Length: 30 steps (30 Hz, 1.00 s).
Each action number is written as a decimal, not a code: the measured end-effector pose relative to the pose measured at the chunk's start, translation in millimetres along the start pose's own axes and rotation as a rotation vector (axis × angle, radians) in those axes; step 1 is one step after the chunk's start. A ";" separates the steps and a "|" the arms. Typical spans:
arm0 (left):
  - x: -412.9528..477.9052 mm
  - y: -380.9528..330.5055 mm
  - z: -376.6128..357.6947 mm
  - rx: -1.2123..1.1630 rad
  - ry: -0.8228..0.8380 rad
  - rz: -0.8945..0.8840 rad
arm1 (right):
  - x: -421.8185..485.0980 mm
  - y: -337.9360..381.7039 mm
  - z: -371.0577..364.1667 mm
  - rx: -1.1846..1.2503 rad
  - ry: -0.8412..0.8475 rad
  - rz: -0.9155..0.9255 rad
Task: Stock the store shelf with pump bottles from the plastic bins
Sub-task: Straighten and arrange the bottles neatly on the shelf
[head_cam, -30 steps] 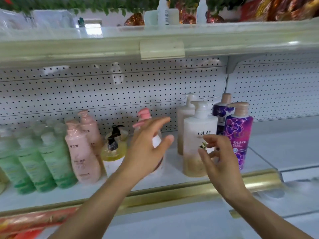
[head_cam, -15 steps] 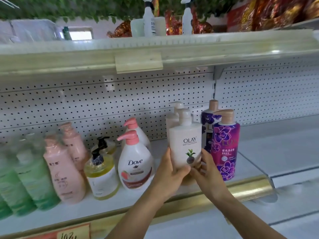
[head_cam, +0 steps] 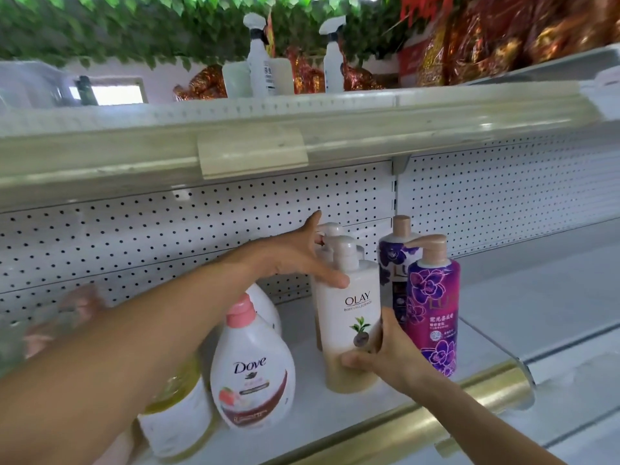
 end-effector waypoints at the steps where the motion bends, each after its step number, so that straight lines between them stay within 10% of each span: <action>1: 2.9 1.5 2.3 -0.010 -0.012 -0.015 | 1.9 -0.5 -0.5 0.009 0.003 -0.003; 14: 27.3 3.8 11.5 -0.450 0.077 -0.027 | 7.0 -2.6 0.4 0.063 0.071 -0.052; 30: 25.7 21.9 21.7 -0.336 -0.187 -0.067 | 15.8 -9.5 -1.6 0.111 0.148 -0.024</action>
Point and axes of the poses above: each hand's wrist, its own x-axis towards the middle knuckle, its own z-axis out of the back of the hand, y = z × x, the point moved 4 cm from there along x, towards the middle knuckle, and after that the axes turned 10 degrees about z, right-handed, at the moved point
